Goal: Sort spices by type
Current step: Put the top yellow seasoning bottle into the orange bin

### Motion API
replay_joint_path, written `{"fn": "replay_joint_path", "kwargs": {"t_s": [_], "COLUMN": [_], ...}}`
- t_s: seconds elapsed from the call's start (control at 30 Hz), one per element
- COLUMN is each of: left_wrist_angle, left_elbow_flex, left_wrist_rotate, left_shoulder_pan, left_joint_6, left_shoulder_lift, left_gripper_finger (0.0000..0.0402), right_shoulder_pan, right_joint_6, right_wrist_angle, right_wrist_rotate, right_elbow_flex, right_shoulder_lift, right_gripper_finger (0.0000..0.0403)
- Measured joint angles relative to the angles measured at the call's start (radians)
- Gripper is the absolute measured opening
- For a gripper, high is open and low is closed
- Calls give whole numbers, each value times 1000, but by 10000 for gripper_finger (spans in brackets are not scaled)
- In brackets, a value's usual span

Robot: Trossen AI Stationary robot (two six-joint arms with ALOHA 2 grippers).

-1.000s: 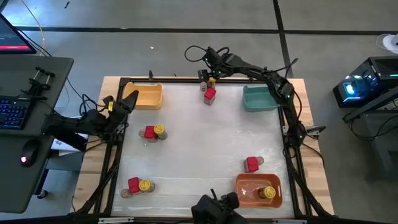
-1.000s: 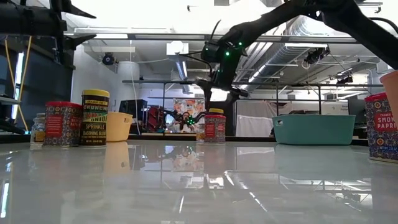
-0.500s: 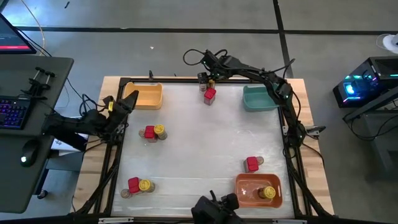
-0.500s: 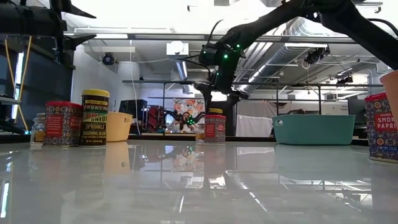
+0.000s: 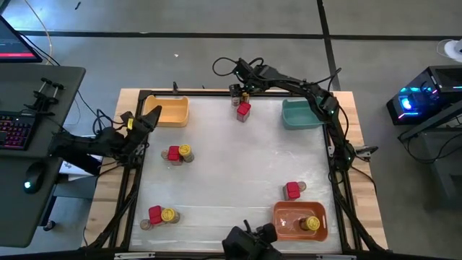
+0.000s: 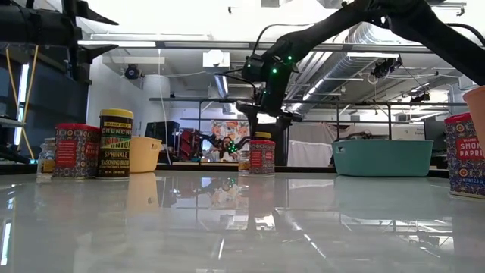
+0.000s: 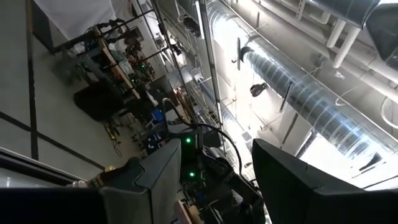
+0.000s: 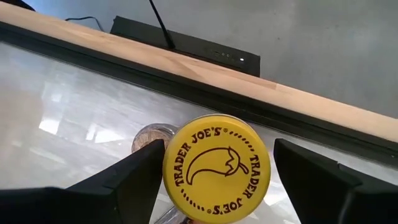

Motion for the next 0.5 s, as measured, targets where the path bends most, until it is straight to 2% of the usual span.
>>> {"fn": "replay_joint_path", "kwargs": {"t_s": [0.23,0.5], "left_wrist_angle": [0,1], "left_elbow_flex": [0,0], "left_wrist_rotate": [-12,-12], "left_shoulder_pan": [0,0], "left_joint_6": [8,8], "left_shoulder_lift": [0,0], "left_gripper_finger": [186,186], "right_shoulder_pan": [0,-1], "right_joint_6": [-4,-16], "right_wrist_angle": [0,0], "right_wrist_rotate": [-15,-24], "right_elbow_flex": [0,0], "right_shoulder_lift": [0,0], "right_gripper_finger": [231,229]}}
